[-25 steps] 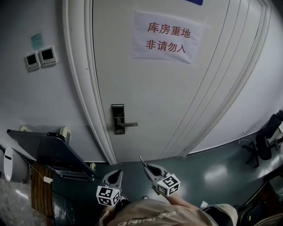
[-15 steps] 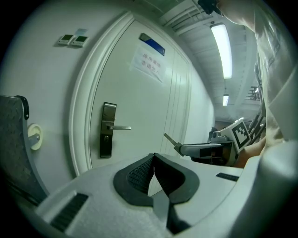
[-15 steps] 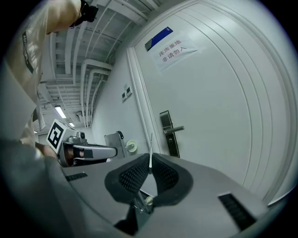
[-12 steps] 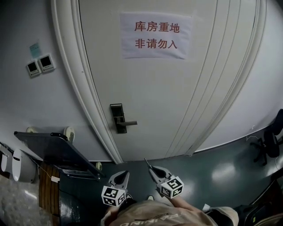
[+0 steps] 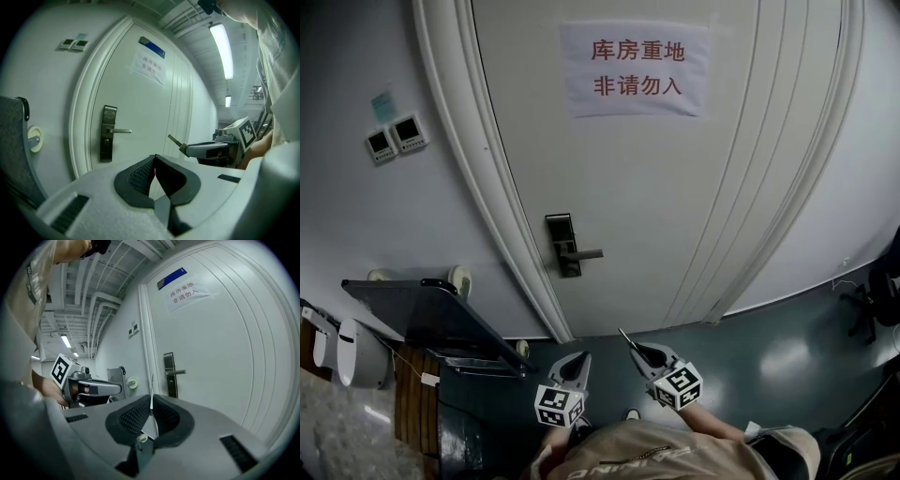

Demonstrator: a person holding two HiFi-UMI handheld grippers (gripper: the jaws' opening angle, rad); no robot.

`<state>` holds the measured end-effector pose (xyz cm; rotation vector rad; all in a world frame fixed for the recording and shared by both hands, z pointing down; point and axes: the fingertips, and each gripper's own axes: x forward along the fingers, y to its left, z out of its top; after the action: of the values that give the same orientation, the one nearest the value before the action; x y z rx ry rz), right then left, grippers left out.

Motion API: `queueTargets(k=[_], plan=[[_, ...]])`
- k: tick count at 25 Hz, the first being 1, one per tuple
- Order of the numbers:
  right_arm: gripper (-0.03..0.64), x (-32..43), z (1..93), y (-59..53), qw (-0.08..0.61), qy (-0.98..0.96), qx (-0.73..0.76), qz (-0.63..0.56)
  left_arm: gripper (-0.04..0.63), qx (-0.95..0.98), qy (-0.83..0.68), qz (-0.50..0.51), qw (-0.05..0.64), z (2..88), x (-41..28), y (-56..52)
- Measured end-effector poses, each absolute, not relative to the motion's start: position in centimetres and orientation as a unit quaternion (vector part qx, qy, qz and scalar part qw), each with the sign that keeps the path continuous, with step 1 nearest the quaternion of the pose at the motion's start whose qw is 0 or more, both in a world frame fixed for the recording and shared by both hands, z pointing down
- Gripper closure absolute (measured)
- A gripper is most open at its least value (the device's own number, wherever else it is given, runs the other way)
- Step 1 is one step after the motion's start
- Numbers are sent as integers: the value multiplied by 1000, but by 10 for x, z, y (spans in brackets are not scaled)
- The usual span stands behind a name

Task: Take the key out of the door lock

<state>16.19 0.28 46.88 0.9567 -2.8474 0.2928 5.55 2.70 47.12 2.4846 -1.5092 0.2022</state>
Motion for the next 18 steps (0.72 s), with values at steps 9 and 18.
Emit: queueTargets(k=[9,18], plan=[[597,100,455,10,51,-952,286,96,586,845,-518,47,124,463,17,38],[597,81,464,6,59,-945,304,103,586,847,-512,57,128,466,-22,42]])
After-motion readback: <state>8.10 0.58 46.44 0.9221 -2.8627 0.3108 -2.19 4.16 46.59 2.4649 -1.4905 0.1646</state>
